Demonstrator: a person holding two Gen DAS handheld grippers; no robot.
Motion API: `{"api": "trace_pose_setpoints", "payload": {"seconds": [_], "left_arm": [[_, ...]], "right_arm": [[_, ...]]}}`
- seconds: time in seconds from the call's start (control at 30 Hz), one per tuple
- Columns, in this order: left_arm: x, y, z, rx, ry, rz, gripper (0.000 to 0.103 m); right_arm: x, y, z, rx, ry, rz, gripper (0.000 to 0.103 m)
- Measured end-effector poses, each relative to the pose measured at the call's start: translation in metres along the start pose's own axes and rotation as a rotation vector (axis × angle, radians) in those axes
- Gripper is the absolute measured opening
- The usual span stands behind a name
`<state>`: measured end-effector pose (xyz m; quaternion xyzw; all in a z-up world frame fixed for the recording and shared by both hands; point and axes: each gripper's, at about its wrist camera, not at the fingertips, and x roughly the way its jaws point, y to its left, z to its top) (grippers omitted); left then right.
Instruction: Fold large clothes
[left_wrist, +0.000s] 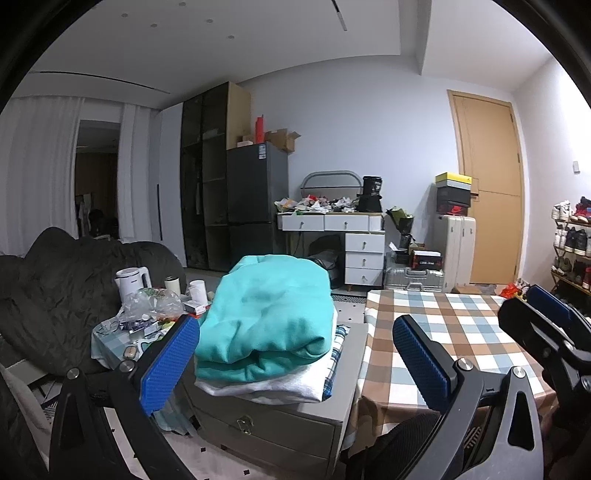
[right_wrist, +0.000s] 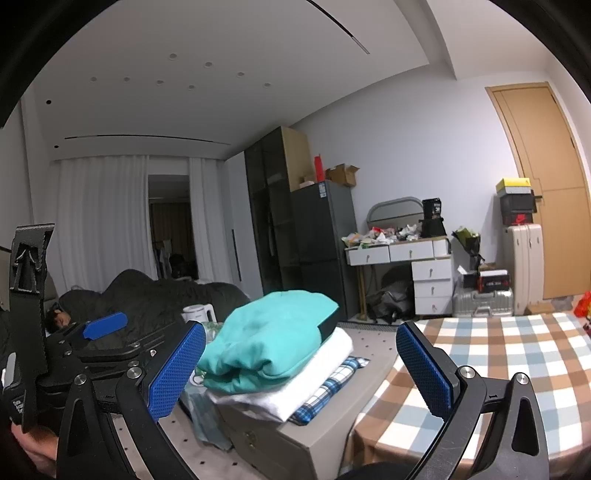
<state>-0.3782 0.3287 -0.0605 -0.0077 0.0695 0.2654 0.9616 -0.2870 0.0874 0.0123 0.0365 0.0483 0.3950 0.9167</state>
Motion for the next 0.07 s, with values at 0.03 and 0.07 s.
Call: {"api": "trace_pose_setpoints", "payload": {"seconds": [0.03,0.07], "left_arm": [[0.0002,-0.0006,-0.0002,-0.001,0.005,0.003,0.102],[0.0011,-0.0013,-0.0003,-0.003,0.009,0.000,0.102]], "right_arm": [[0.0010,-0.0007,0.0000,0.002,0.002,0.000,0.103],[0.0012,-0.0012,-0.0002,0.002,0.002,-0.001,0.103]]}}
